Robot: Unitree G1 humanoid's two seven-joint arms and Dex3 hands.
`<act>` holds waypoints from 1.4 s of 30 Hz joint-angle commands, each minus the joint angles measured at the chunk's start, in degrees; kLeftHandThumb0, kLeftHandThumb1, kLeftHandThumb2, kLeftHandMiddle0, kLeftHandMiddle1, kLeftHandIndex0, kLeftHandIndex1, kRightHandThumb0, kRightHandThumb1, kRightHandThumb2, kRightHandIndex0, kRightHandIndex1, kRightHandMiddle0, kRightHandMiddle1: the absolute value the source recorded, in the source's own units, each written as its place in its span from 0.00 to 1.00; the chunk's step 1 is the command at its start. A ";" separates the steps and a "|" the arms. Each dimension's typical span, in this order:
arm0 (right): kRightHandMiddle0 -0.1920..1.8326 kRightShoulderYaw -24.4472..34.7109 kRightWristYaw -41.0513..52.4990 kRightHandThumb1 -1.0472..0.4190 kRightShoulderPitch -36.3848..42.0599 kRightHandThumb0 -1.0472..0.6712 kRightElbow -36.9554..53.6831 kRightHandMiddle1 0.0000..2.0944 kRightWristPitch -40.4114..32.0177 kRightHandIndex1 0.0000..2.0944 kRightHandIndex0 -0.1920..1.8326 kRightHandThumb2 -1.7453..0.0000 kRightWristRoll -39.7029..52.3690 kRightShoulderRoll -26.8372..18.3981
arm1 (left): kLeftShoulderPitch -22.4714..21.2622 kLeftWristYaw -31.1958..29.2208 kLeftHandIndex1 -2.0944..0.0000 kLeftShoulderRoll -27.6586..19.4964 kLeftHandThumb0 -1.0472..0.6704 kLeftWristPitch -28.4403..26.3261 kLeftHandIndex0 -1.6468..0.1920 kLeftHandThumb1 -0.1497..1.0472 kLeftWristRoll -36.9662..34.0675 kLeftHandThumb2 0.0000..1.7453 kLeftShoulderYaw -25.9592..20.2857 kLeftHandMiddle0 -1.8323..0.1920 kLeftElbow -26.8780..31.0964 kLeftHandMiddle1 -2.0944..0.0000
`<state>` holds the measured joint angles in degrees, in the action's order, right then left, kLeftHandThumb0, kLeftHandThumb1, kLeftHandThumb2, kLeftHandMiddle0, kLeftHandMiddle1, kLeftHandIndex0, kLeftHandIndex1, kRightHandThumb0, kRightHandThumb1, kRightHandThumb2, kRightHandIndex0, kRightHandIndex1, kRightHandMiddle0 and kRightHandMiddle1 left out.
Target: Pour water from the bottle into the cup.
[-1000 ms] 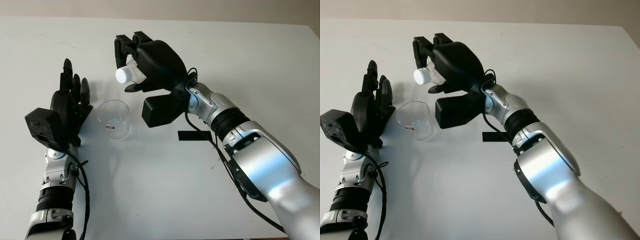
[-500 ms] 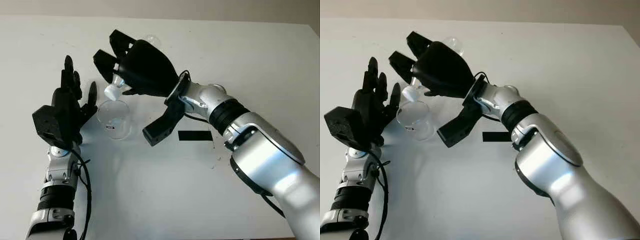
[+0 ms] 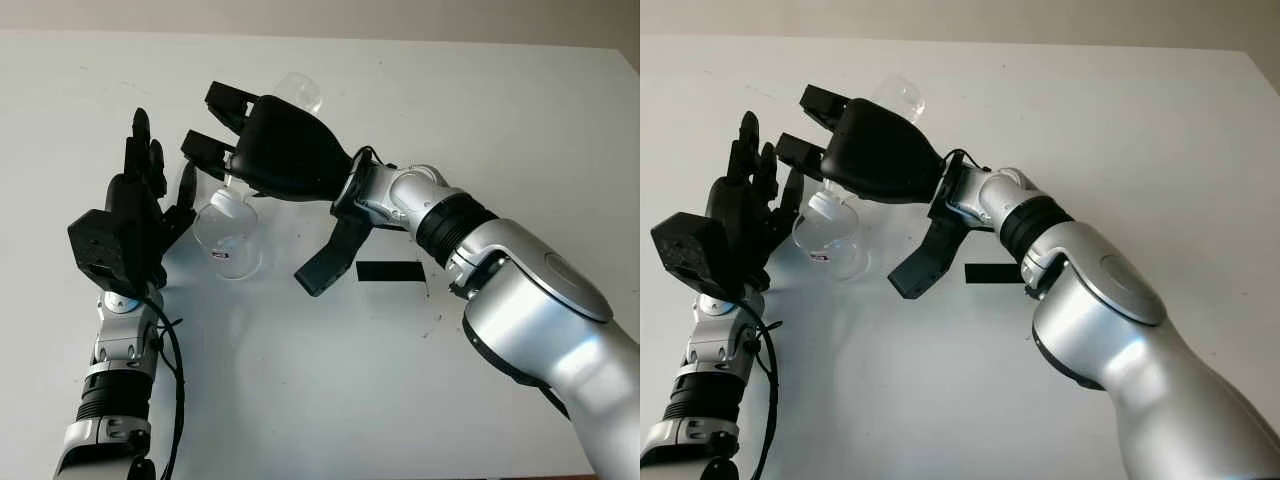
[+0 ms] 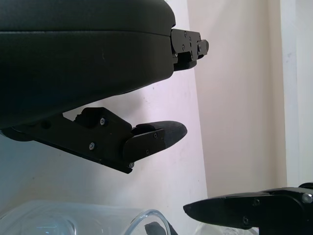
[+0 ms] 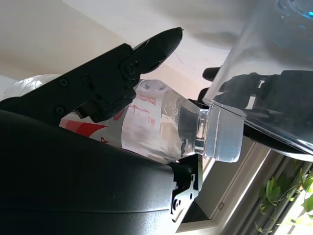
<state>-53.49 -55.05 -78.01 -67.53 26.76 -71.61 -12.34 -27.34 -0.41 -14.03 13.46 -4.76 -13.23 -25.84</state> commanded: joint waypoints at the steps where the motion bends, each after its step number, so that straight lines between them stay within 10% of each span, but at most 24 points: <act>1: 0.41 -0.22 -1.41 0.03 -2.67 0.39 1.06 1.00 -0.63 1.00 0.64 0.97 -0.21 -0.22 | -0.66 0.06 0.97 0.07 0.45 -0.15 0.90 0.90 -0.29 0.37 -0.01 0.90 0.99 0.97; 21: 0.42 1.82 -5.30 0.04 -2.41 0.39 -0.71 1.00 1.25 1.00 0.65 0.97 4.57 0.04 | -0.67 -0.21 0.98 0.12 0.45 0.29 0.92 0.90 -0.11 0.39 0.45 0.92 0.66 0.98; 30: 0.46 27.39 30.16 0.04 4.10 0.57 0.34 1.00 14.25 1.00 0.64 0.83 41.31 0.39 | -0.12 -0.25 0.97 -0.32 0.44 1.18 0.91 0.92 0.38 0.35 0.53 0.91 0.22 0.97; 42: 0.65 49.68 64.37 0.00 11.92 0.52 12.61 1.00 -6.19 1.00 0.72 0.88 70.33 -0.94 | 0.33 -0.74 0.98 -0.13 0.45 1.63 0.92 0.96 0.17 0.32 0.44 0.92 0.20 0.97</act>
<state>-5.61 8.07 -67.20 -57.29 22.22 -2.87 -12.34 -27.33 -1.24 -14.07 14.52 -4.61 -12.65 -25.79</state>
